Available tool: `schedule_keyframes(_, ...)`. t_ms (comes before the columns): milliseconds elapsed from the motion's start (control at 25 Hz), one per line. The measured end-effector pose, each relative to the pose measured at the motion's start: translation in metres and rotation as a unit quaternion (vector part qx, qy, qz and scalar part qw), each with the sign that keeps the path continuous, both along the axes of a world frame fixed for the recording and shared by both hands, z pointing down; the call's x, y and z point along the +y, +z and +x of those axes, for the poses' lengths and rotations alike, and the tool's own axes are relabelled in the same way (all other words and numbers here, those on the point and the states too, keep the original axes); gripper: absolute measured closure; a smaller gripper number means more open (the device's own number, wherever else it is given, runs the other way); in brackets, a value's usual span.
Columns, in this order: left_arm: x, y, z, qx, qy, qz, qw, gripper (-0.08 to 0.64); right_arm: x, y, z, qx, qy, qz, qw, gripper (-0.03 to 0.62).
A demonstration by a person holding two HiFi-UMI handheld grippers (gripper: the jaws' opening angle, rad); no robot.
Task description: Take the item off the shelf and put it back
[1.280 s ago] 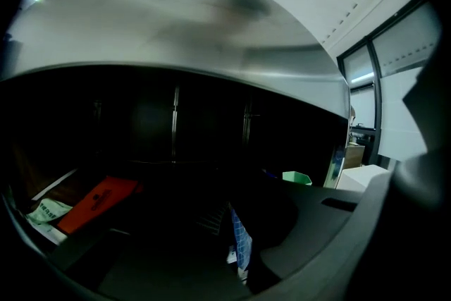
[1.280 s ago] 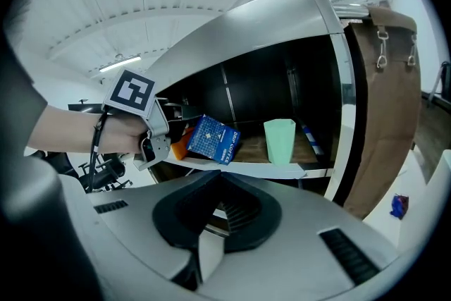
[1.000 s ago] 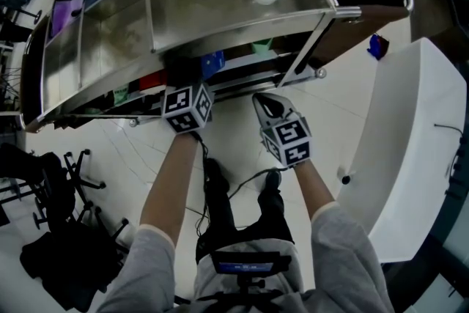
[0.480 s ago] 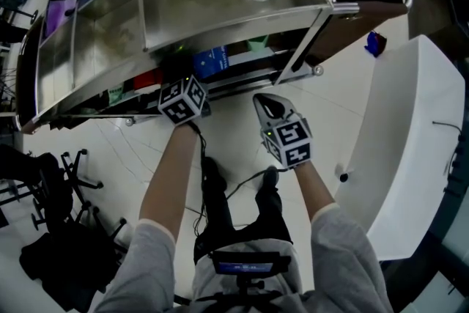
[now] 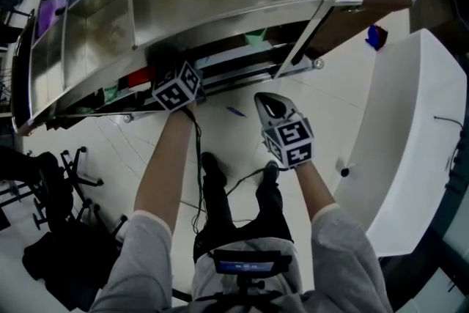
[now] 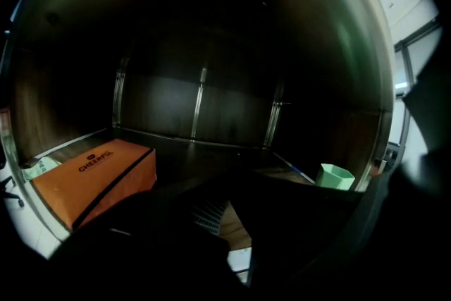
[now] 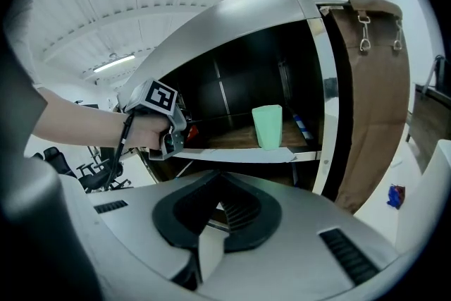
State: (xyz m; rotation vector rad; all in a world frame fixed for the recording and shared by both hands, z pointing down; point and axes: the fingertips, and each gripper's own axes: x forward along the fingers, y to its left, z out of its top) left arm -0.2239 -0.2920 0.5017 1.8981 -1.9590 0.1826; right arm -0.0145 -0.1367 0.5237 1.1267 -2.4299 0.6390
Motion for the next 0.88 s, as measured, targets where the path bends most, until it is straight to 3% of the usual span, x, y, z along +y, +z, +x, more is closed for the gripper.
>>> schedule_keyframes(520, 0.037, 0.011, 0.011, 0.016, 0.029, -0.009, 0.9994, 0.557, 0.009, 0.01, 0.013, 0.0, 0.015, -0.008, 1.0, 0.583)
schedule_keyframes(720, 0.068, 0.017, 0.039, 0.017, 0.095, -0.011, 0.9952, 0.557, 0.015, 0.02, 0.012, -0.009, 0.027, -0.014, 0.999, 0.583)
schedule_keyframes(880, 0.107, 0.045, 0.074, -0.01, 0.172, -0.034, 0.9845, 0.555, 0.024, 0.047, 0.017, -0.009, 0.041, -0.027, 0.999, 0.583)
